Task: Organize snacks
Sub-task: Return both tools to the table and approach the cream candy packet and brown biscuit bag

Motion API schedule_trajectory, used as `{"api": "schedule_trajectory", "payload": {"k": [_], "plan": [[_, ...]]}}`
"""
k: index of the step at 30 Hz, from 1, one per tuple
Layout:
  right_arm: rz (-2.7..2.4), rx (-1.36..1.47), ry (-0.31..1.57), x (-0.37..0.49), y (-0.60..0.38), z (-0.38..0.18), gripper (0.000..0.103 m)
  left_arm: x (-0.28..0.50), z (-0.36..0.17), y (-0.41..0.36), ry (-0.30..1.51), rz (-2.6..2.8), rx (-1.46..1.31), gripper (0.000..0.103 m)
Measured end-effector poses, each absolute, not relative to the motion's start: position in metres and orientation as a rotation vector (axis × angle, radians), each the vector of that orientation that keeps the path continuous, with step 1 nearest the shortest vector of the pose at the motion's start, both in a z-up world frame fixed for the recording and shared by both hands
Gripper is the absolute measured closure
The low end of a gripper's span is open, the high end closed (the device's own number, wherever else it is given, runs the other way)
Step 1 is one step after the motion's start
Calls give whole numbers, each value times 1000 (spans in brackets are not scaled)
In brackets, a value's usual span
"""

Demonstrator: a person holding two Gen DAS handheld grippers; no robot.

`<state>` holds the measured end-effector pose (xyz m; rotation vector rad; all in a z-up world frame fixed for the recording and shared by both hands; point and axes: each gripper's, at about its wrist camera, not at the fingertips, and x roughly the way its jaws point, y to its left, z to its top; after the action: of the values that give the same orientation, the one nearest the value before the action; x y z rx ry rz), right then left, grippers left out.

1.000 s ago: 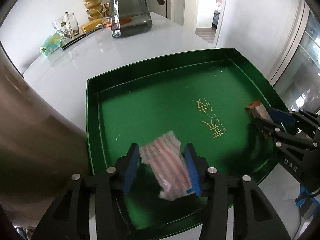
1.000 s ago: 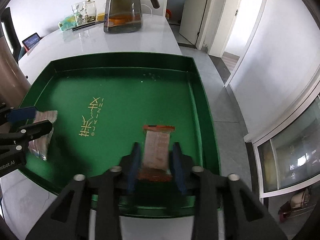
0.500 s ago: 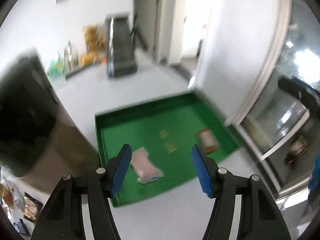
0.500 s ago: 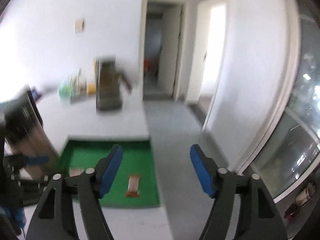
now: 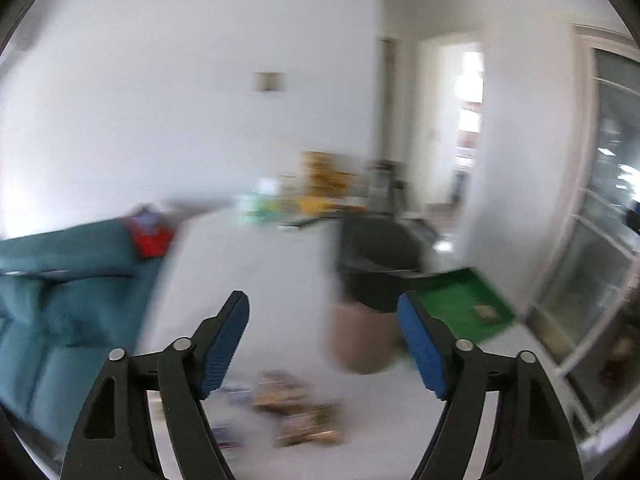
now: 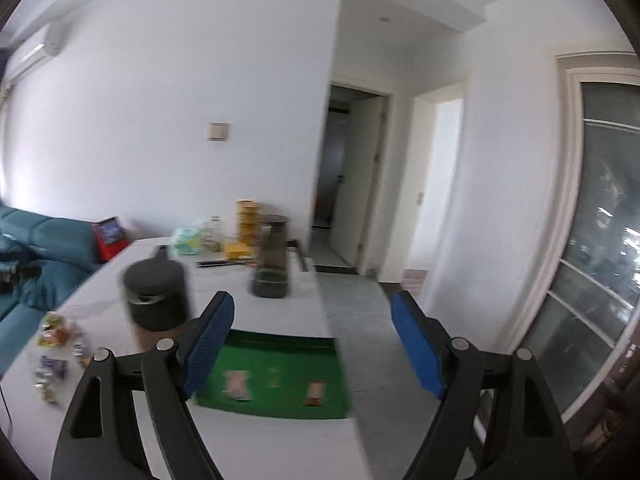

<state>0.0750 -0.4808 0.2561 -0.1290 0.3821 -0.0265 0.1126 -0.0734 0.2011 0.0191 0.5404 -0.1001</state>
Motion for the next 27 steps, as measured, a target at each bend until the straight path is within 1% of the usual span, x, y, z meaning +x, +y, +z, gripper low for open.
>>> {"api": "schedule_trajectory", "payload": {"k": [1, 2, 5, 7, 9, 15, 17, 21, 27], "plan": [[-9, -131, 380, 71, -466, 254, 0, 107, 200, -56, 538, -62, 17, 20], [7, -133, 379, 65, -453, 252, 0, 99, 200, -32, 540, -17, 11, 19], [84, -102, 397, 60, -410, 235, 0, 77, 184, 29, 578, 79, -31, 19], [135, -94, 439, 62, -379, 215, 0, 66, 165, 49, 620, 98, -57, 19], [180, -88, 501, 64, -351, 190, 0, 55, 134, 66, 685, 104, -101, 19], [263, -50, 672, 78, -304, 122, 0, 45, 44, 67, 879, 79, -186, 19], [282, -33, 726, 89, -291, 103, 0, 40, 21, 63, 932, 72, -194, 19], [306, -1, 815, 106, -261, 67, 0, 47, -12, 51, 1008, 62, -210, 19], [317, -7, 929, 129, -224, 21, 0, 60, -44, 33, 1078, 62, -184, 19]]}}
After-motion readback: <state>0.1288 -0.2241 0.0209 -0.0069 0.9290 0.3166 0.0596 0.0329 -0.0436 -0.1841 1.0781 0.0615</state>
